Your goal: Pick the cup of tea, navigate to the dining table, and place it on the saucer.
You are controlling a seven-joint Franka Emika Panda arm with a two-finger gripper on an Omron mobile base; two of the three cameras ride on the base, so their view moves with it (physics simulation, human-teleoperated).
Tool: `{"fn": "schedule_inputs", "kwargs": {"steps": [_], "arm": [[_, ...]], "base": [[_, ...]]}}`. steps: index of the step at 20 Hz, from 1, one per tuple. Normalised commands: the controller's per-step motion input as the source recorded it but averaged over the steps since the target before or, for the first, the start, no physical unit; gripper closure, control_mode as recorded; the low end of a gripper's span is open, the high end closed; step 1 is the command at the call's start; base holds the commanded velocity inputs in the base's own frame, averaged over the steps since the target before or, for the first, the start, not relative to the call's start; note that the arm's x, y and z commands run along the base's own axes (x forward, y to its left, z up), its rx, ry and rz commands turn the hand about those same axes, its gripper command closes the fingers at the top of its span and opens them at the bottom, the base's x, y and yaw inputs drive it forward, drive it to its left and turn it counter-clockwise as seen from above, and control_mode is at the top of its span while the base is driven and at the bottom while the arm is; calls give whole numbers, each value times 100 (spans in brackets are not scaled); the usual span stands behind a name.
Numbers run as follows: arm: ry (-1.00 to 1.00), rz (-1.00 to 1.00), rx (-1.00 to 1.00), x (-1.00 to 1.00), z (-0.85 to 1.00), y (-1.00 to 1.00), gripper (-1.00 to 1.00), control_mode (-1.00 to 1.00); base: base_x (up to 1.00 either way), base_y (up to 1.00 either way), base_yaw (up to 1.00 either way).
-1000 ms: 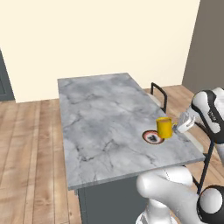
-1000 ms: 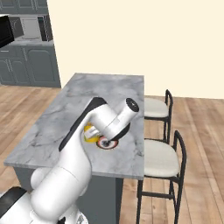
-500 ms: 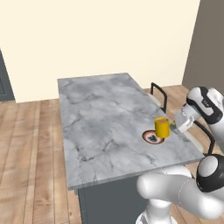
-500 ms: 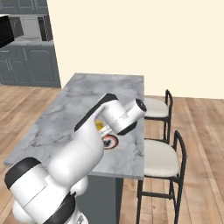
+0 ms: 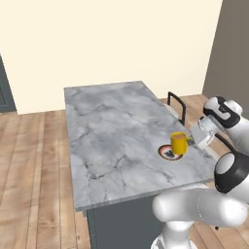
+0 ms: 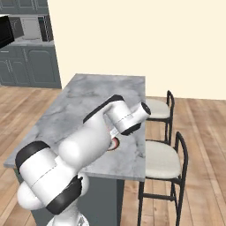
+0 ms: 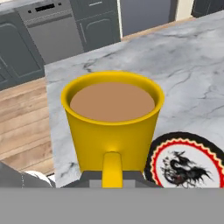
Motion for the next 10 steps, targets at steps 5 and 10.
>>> {"fn": "schedule_inputs", "kwargs": {"steps": [5,10], "arm": [[-6,0,0,38,-24,0,100,-100],[-6,0,0,31,-31,0,100,-100]], "base": [[0,0,0],[0,0,0]]}}
